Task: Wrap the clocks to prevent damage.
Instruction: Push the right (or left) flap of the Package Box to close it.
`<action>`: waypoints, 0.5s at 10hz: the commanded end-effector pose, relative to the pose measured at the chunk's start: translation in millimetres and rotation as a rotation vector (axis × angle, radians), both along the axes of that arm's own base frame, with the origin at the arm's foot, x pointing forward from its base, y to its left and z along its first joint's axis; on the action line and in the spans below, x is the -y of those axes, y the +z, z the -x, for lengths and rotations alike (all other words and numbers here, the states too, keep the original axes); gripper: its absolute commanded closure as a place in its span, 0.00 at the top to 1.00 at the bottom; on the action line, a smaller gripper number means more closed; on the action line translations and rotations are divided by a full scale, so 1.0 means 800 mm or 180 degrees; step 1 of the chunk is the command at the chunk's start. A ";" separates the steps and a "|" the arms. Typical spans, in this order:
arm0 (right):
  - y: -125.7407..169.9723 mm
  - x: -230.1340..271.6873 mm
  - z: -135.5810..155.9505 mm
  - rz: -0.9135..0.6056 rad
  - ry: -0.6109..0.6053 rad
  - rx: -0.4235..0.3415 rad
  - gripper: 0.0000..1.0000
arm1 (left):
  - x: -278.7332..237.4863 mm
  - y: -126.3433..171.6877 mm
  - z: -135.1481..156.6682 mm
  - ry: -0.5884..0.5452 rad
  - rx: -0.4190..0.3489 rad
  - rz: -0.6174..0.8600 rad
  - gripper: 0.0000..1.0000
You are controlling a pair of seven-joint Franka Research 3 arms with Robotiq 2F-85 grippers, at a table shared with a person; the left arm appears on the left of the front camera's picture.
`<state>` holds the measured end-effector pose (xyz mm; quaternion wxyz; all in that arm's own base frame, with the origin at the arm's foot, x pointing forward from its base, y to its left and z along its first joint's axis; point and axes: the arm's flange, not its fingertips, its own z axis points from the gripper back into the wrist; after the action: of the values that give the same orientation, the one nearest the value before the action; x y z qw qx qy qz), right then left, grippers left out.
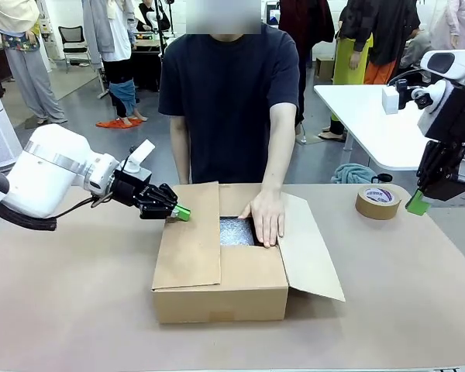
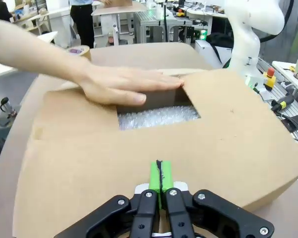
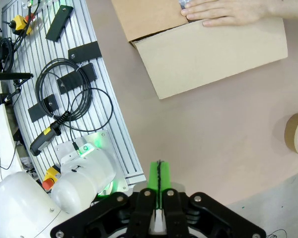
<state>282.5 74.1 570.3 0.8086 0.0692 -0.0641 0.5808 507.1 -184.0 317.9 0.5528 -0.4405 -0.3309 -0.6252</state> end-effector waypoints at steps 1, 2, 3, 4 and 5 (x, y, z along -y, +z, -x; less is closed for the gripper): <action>-0.003 0.000 0.002 -0.0065 0.0046 -0.0030 0.01 | -0.007 -0.017 -0.009 0.0050 -0.0013 -0.0157 0.00; -0.003 0.000 0.002 -0.0065 0.0046 -0.0030 0.01 | -0.011 -0.025 -0.005 0.0029 -0.0026 -0.0184 0.00; -0.003 0.000 0.002 -0.0065 0.0046 -0.0030 0.01 | -0.014 -0.024 0.000 0.0014 0.0003 -0.0183 0.00; -0.003 0.000 0.002 -0.0065 0.0046 -0.0030 0.01 | -0.016 -0.017 0.008 0.0003 0.0009 -0.0157 0.00; -0.003 0.000 0.002 -0.0065 0.0046 -0.0030 0.01 | -0.022 -0.004 0.019 -0.0070 0.0008 -0.0081 0.00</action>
<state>282.5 74.1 570.3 0.8086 0.0692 -0.0640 0.5808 505.7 -178.8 316.4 0.5541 -0.4435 -0.3286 -0.6232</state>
